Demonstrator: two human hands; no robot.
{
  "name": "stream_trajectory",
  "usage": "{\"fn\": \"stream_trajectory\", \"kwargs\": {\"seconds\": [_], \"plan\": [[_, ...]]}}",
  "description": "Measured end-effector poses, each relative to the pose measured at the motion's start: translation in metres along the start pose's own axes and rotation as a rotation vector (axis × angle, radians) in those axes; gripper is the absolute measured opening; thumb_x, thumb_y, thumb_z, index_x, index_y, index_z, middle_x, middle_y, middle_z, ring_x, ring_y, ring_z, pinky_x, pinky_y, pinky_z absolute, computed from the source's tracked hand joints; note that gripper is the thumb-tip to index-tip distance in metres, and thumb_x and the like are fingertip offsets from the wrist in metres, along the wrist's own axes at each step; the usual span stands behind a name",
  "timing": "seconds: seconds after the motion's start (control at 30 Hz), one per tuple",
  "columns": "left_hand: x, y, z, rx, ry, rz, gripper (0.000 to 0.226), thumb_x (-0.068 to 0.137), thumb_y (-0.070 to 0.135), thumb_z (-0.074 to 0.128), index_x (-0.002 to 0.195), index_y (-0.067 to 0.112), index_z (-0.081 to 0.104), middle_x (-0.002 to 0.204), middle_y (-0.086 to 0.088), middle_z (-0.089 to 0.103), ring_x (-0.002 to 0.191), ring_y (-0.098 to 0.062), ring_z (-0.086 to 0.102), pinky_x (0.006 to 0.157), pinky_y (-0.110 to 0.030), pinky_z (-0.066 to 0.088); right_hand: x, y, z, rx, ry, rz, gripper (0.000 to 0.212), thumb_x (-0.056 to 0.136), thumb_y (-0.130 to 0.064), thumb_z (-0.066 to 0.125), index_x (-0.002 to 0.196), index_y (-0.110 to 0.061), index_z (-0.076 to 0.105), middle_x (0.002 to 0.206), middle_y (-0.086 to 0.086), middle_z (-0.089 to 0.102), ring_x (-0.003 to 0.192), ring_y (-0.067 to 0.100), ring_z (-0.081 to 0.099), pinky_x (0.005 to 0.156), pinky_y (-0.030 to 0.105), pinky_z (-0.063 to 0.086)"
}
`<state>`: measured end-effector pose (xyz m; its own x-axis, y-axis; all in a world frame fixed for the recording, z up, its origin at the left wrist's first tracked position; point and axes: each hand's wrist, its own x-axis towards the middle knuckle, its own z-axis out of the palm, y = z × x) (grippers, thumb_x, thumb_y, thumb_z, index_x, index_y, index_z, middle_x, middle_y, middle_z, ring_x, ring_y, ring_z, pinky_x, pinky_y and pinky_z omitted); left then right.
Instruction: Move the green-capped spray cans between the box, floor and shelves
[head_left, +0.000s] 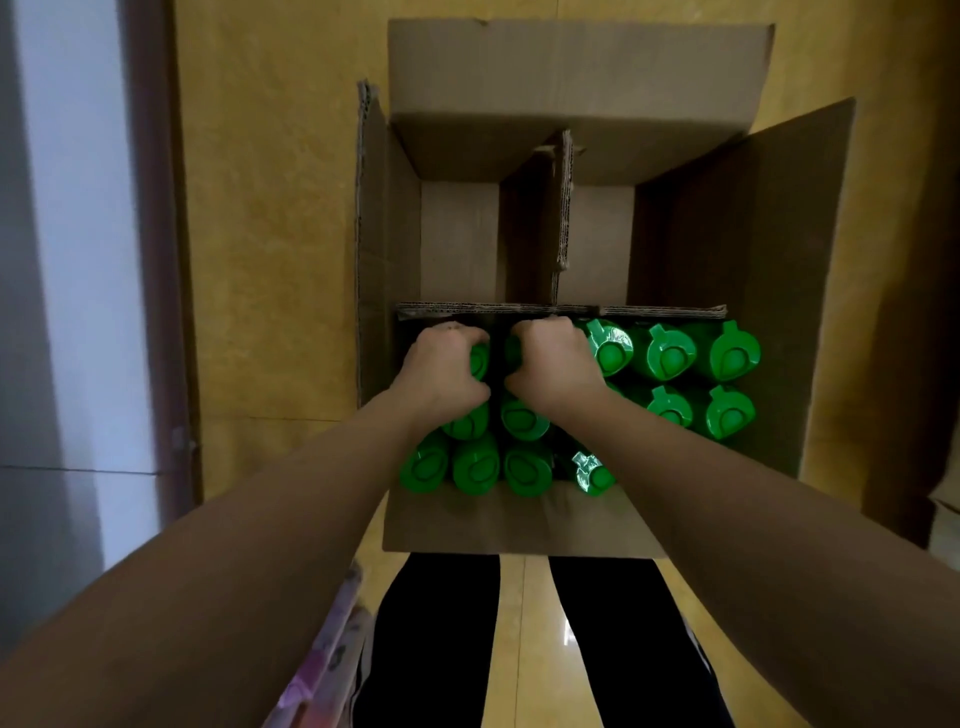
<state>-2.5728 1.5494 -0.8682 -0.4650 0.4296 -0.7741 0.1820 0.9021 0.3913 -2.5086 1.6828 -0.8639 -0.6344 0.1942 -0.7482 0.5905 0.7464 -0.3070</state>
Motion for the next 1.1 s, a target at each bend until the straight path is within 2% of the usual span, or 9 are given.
{"fn": "stream_trajectory", "kwargs": {"seconds": [0.17, 0.27, 0.4, 0.47, 0.57, 0.67, 0.8, 0.93, 1.1], "plan": [[0.007, 0.007, 0.008, -0.052, -0.033, 0.038, 0.074, 0.077, 0.013, 0.079, 0.146, 0.014, 0.050, 0.143, -0.007, 0.049, 0.131, -0.026, 0.046, 0.105, -0.035, 0.041, 0.002, 0.003, 0.009, 0.012, 0.018, 0.014, 0.038, 0.080, -0.013, 0.070, 0.117, -0.010, 0.064, 0.109, 0.017, 0.059, 0.104, 0.039, 0.059, 0.081, 0.039, 0.049], [0.004, 0.006, 0.009, -0.097, -0.039, 0.002, 0.087, 0.077, 0.015, 0.082, 0.153, 0.014, 0.038, 0.149, -0.008, 0.045, 0.137, -0.028, 0.042, 0.111, -0.036, 0.038, 0.000, 0.002, 0.009, 0.027, 0.003, 0.017, 0.048, 0.080, -0.012, 0.074, 0.125, -0.008, 0.058, 0.116, 0.017, 0.056, 0.108, 0.040, 0.058, 0.086, 0.041, 0.049], [-0.010, -0.001, 0.002, -0.102, -0.033, 0.000, 0.104, 0.075, 0.016, 0.084, 0.159, 0.019, 0.022, 0.164, -0.006, 0.025, 0.150, -0.025, 0.023, 0.121, -0.036, 0.023, -0.009, -0.003, 0.004, 0.012, -0.031, -0.002, 0.066, 0.080, -0.018, 0.078, 0.139, -0.012, 0.048, 0.131, 0.018, 0.050, 0.119, 0.040, 0.055, 0.095, 0.041, 0.047], [-0.020, 0.001, -0.008, -0.060, -0.008, -0.002, 0.105, 0.076, 0.021, 0.084, 0.160, 0.023, 0.021, 0.167, -0.006, 0.016, 0.153, -0.027, 0.014, 0.124, -0.043, 0.019, -0.018, -0.008, -0.006, -0.028, -0.011, -0.023, 0.077, 0.080, -0.019, 0.079, 0.147, -0.014, 0.041, 0.140, 0.017, 0.046, 0.126, 0.039, 0.050, 0.099, 0.042, 0.047], [-0.042, 0.013, -0.035, -0.009, 0.053, 0.002, 0.101, 0.079, 0.026, 0.082, 0.160, 0.028, 0.021, 0.169, -0.003, 0.008, 0.155, -0.030, 0.003, 0.124, -0.048, 0.018, -0.037, -0.016, -0.039, -0.091, 0.042, -0.046, 0.080, 0.082, -0.021, 0.078, 0.151, -0.017, 0.037, 0.143, 0.015, 0.045, 0.128, 0.036, 0.046, 0.099, 0.044, 0.048], [-0.070, 0.038, -0.077, 0.038, 0.154, 0.030, 0.098, 0.082, 0.028, 0.080, 0.160, 0.029, 0.020, 0.169, 0.000, 0.002, 0.155, -0.029, -0.003, 0.124, -0.047, 0.017, -0.059, -0.031, -0.089, -0.135, 0.115, -0.048, 0.080, 0.085, -0.026, 0.076, 0.152, -0.021, 0.033, 0.144, 0.015, 0.044, 0.128, 0.038, 0.044, 0.101, 0.048, 0.048], [-0.137, 0.093, -0.164, 0.092, 0.312, 0.065, 0.092, 0.086, 0.036, 0.075, 0.159, 0.030, 0.020, 0.169, -0.003, 0.001, 0.155, -0.029, -0.004, 0.124, -0.049, 0.016, -0.117, -0.065, -0.193, -0.181, 0.273, -0.109, 0.081, 0.086, -0.036, 0.076, 0.153, -0.024, 0.031, 0.146, 0.015, 0.043, 0.131, 0.038, 0.042, 0.104, 0.050, 0.045], [-0.223, 0.154, -0.256, 0.201, 0.497, 0.128, 0.093, 0.086, 0.051, 0.071, 0.159, 0.031, 0.019, 0.169, -0.005, 0.000, 0.155, -0.032, -0.004, 0.123, -0.052, 0.017, -0.194, -0.103, -0.301, -0.237, 0.435, -0.167, 0.080, 0.088, -0.044, 0.073, 0.153, -0.026, 0.030, 0.154, 0.015, 0.036, 0.138, 0.038, 0.036, 0.109, 0.052, 0.041], [-0.345, 0.236, -0.345, 0.344, 0.794, 0.193, 0.089, 0.089, 0.063, 0.059, 0.160, 0.030, 0.015, 0.169, -0.005, 0.002, 0.155, -0.032, -0.003, 0.122, -0.055, 0.016, -0.312, -0.143, -0.411, -0.299, 0.659, -0.232, 0.080, 0.089, -0.063, 0.061, 0.153, -0.028, 0.028, 0.158, 0.013, 0.031, 0.142, 0.038, 0.032, 0.107, 0.055, 0.038]]}}
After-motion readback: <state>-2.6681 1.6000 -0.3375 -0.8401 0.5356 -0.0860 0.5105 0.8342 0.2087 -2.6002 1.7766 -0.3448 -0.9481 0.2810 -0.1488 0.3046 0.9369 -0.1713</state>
